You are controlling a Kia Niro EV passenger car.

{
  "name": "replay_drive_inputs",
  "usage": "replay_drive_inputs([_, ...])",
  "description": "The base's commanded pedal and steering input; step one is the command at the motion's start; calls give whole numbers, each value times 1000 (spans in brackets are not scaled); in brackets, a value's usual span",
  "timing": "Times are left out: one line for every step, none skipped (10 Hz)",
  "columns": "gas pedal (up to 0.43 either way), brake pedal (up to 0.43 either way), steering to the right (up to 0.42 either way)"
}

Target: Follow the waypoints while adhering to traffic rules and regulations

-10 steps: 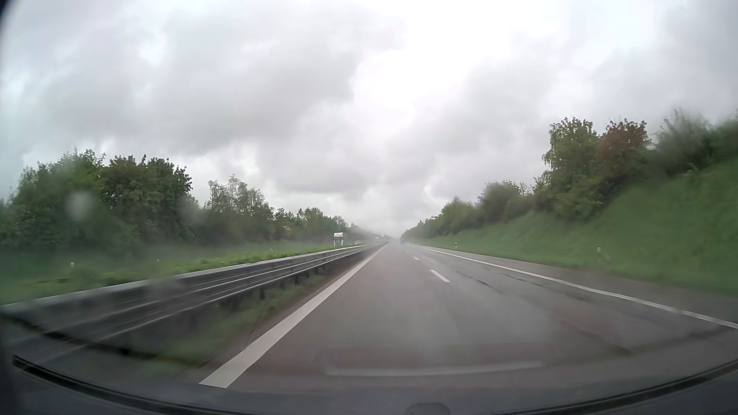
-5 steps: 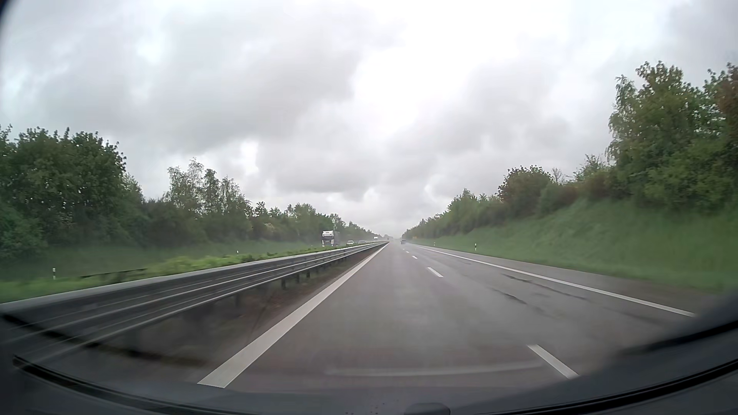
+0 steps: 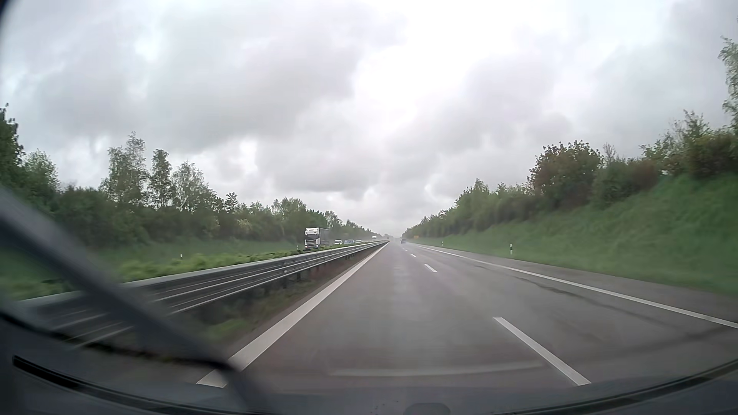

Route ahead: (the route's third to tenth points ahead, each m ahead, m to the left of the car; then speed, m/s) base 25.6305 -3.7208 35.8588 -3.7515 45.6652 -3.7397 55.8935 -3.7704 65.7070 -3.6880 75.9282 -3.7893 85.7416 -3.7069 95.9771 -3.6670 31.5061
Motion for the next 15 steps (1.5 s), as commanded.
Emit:
replay_drive_inputs([268, 0, -1])
replay_drive_inputs([268, 0, 0])
replay_drive_inputs([268, 0, 0])
replay_drive_inputs([268, 0, 0])
replay_drive_inputs([268, 0, 0])
replay_drive_inputs([268, 0, 0])
replay_drive_inputs([268, 0, 0])
replay_drive_inputs([268, 0, 0])
replay_drive_inputs([268, 0, 0])
replay_drive_inputs([268, 0, 1])
replay_drive_inputs([268, 0, 1])
replay_drive_inputs([268, 0, 1])
replay_drive_inputs([268, 0, 1])
replay_drive_inputs([268, 0, 1])
replay_drive_inputs([268, 0, 1])
